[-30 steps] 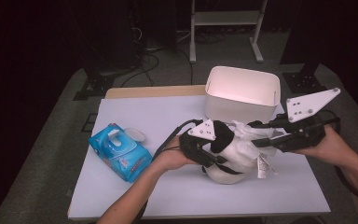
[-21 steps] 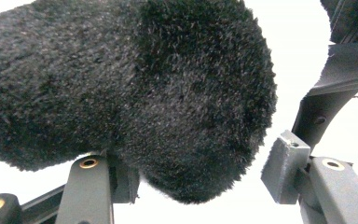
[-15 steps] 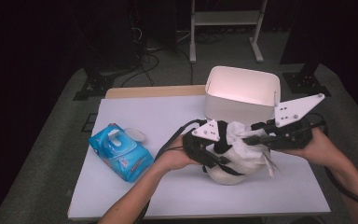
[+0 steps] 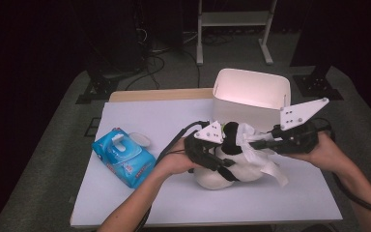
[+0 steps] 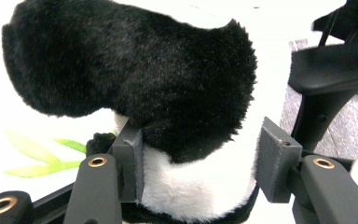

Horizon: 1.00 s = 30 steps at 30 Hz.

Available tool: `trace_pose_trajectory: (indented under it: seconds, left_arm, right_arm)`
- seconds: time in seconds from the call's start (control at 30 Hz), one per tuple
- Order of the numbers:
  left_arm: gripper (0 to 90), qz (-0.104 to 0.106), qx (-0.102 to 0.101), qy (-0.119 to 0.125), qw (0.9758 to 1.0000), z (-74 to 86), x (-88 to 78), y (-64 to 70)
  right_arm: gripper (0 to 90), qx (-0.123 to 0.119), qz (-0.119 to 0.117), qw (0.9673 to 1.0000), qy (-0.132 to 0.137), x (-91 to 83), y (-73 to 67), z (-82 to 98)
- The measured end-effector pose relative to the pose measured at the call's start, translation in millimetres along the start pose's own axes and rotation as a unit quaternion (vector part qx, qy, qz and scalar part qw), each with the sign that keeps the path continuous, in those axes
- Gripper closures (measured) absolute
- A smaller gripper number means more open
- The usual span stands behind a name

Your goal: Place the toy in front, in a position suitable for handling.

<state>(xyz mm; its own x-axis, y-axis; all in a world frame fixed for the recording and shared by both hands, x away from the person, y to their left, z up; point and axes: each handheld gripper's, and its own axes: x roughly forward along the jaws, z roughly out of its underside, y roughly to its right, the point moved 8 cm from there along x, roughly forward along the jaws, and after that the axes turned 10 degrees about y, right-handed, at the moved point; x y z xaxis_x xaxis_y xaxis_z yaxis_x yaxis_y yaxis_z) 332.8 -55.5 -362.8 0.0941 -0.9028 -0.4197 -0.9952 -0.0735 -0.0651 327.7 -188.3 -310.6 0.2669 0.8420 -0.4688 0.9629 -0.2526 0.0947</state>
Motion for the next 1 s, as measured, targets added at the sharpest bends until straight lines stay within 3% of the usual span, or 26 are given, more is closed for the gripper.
trace_pose_trajectory:
  seconds: [0.1,0.27,0.47,0.6,0.83,1.0]
  left_arm:
    - [44.7,0.007,0.006,-0.003,0.9999,-0.4,2.3,2.7]
    - [44.6,0.009,0.018,-0.013,0.9997,-2.1,6.1,4.8]
    - [44.6,-0.003,-0.004,0.007,1.0,2.9,-4.2,-2.1]
    - [44.6,0.004,0.006,0.0,1.0,3.1,-1.8,1.3]
    - [44.6,0.017,0.023,-0.007,0.9996,1.2,6.1,6.9]
    - [44.6,0.011,0.022,-0.006,0.9997,1.3,4.6,5.1]
  right_arm:
    - [82.1,0.008,-0.007,0.9996,0.025,4.2,2.2,-5.4]
    - [82.0,0.003,0.002,0.9995,0.03,6.4,5.2,-13.8]
    - [82.0,0.022,0.0,0.9996,0.017,2.5,5.2,4.9]
    - [82.1,0.036,-0.005,0.9991,0.023,1.2,4.8,14.5]
    - [82.0,0.026,0.0,0.9991,0.032,6.7,9.4,0.6]
    - [81.9,0.025,0.0,0.9992,0.031,8.8,10.6,-4.9]
